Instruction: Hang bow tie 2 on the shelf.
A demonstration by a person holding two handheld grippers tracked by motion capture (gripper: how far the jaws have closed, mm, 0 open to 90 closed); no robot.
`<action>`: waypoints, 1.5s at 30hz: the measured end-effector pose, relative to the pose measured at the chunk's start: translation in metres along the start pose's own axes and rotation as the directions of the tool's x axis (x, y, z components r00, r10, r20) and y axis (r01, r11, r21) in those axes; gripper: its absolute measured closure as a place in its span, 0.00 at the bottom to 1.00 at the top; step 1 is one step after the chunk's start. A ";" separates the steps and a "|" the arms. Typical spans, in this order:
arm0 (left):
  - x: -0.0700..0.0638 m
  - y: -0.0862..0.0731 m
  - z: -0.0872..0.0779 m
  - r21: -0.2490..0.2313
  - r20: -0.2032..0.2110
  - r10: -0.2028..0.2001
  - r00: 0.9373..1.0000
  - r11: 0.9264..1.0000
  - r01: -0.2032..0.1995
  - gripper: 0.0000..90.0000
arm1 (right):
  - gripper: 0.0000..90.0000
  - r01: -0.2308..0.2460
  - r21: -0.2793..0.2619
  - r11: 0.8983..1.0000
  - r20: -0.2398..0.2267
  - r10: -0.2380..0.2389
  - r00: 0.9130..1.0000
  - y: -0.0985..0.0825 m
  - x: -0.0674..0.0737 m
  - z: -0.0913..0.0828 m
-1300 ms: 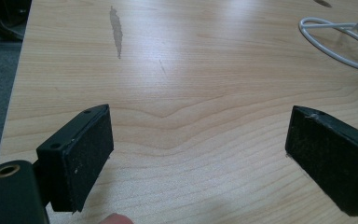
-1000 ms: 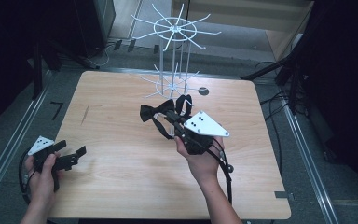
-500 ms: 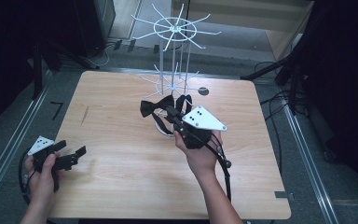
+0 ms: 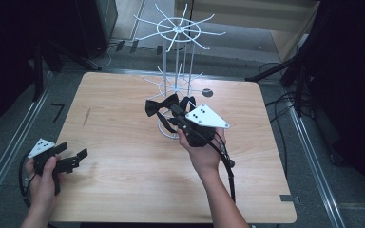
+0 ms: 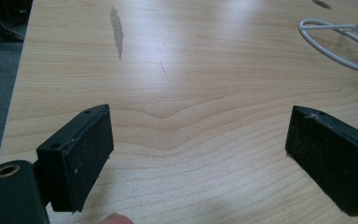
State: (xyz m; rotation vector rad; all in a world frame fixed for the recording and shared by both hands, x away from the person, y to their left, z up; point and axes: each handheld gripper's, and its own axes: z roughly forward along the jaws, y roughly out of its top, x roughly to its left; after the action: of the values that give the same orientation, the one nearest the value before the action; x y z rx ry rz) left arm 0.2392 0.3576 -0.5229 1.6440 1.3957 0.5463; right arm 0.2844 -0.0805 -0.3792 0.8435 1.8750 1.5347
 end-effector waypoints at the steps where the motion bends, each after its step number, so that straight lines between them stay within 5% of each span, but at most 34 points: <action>1: 0.000 0.000 0.000 0.000 0.000 0.000 1.000 1.000 0.000 0.09 | 1.00 0.001 0.000 1.000 0.003 -0.001 1.000 0.000 -0.001 0.001; 32: 0.000 0.000 0.000 -0.001 0.001 -0.002 1.000 1.000 0.002 0.09 | 1.00 -0.058 0.036 0.998 0.093 0.055 0.994 -0.024 -0.011 0.022; 45: 0.000 0.000 0.000 0.000 0.001 -0.003 1.000 1.000 0.003 0.09 | 0.90 -0.076 0.036 0.996 0.124 0.071 0.990 -0.035 -0.013 0.021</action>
State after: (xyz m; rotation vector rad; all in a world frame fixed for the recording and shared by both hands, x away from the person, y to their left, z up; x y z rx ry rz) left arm 0.2393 0.3576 -0.5229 1.6422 1.3970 0.5432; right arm 0.3043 -0.0822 -0.4165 1.0130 1.8099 1.4579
